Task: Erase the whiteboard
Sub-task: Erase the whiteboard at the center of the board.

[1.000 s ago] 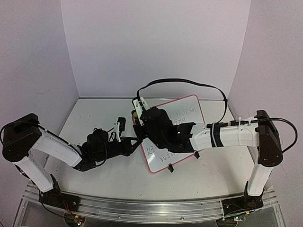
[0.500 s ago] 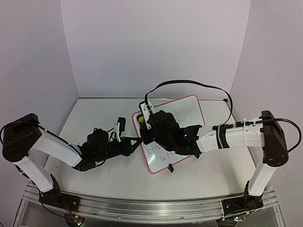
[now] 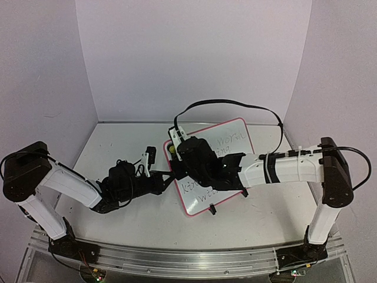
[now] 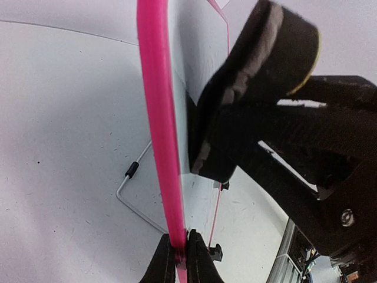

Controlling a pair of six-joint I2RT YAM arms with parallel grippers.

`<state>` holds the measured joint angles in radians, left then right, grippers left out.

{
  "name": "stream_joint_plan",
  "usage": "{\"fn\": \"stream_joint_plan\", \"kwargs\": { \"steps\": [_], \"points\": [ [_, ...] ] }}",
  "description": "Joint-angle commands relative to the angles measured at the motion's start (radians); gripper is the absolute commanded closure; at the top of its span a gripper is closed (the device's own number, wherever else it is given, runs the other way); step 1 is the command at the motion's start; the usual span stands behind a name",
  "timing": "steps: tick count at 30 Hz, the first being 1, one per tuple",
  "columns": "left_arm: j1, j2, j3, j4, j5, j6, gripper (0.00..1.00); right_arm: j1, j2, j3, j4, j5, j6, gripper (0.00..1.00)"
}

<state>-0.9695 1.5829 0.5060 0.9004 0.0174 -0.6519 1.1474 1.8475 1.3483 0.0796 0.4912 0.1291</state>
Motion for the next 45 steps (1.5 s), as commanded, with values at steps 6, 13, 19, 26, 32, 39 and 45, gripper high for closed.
{"fn": "stream_joint_plan", "kwargs": {
  "steps": [6,13,19,26,32,39,45],
  "points": [
    [-0.032,-0.034,0.001,0.037,0.073,0.077,1.00,-0.037,0.085,0.147,-0.034,0.041,-0.032,1.00],
    [-0.034,-0.030,0.002,0.037,0.073,0.082,1.00,-0.058,0.051,0.123,-0.033,0.052,-0.028,1.00],
    [-0.037,-0.029,0.004,0.037,0.075,0.084,1.00,-0.093,0.034,0.116,-0.031,0.029,-0.028,1.00],
    [-0.038,-0.041,-0.003,0.037,0.069,0.088,1.00,-0.125,-0.003,0.056,-0.032,0.017,-0.012,1.00],
    [-0.038,-0.038,0.000,0.038,0.071,0.089,1.00,-0.127,-0.018,0.019,-0.041,-0.050,0.000,1.00],
    [-0.041,-0.034,0.003,0.037,0.071,0.091,1.00,-0.087,0.006,0.023,-0.051,-0.155,-0.004,1.00],
    [-0.041,-0.046,-0.004,0.036,0.066,0.095,1.00,-0.062,0.008,-0.031,-0.071,-0.158,0.050,1.00]
  ]
}}
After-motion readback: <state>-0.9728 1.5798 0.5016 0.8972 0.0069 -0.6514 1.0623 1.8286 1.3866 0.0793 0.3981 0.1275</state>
